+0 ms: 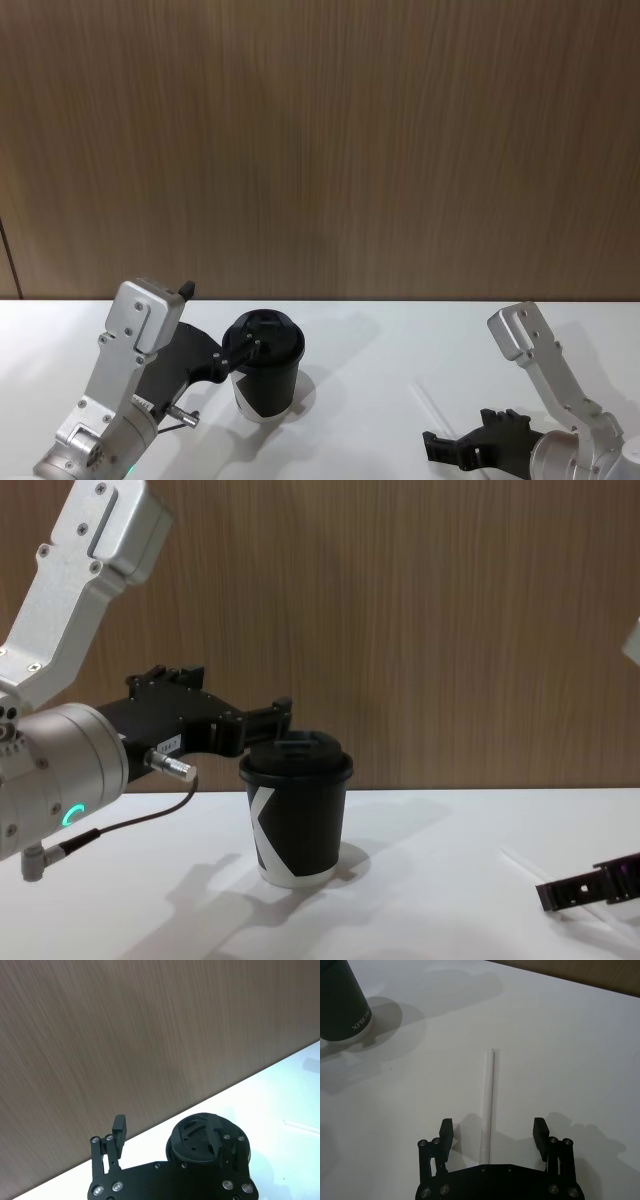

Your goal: Pick up the straw with one hand, pass it to the other hand, and insert it into the cup.

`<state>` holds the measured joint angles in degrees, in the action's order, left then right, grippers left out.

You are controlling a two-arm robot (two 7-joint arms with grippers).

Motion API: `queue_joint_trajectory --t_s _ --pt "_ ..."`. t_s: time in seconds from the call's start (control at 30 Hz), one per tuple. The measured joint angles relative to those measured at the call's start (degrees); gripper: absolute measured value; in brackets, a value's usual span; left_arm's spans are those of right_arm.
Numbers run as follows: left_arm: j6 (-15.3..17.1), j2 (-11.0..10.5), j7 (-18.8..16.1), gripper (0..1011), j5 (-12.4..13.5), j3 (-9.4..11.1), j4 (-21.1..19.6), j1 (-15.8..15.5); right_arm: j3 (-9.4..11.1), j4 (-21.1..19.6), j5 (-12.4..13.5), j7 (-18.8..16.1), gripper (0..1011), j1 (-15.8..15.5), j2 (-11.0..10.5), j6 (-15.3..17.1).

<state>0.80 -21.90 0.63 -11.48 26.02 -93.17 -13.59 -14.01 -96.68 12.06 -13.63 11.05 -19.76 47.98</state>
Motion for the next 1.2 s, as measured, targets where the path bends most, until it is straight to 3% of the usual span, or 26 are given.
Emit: queue_joint_trajectory --t_s 0.8,1.2 --pt "0.0 0.0 0.0 1003 0.0 0.0 0.0 0.0 -0.1 0.42 -1.37 -0.8 998 -0.4 0.18 -0.62" --pt "0.0 0.0 0.0 1003 0.0 0.0 0.0 0.0 -0.47 0.48 -2.3 -1.2 697 -0.32 0.15 -1.33"
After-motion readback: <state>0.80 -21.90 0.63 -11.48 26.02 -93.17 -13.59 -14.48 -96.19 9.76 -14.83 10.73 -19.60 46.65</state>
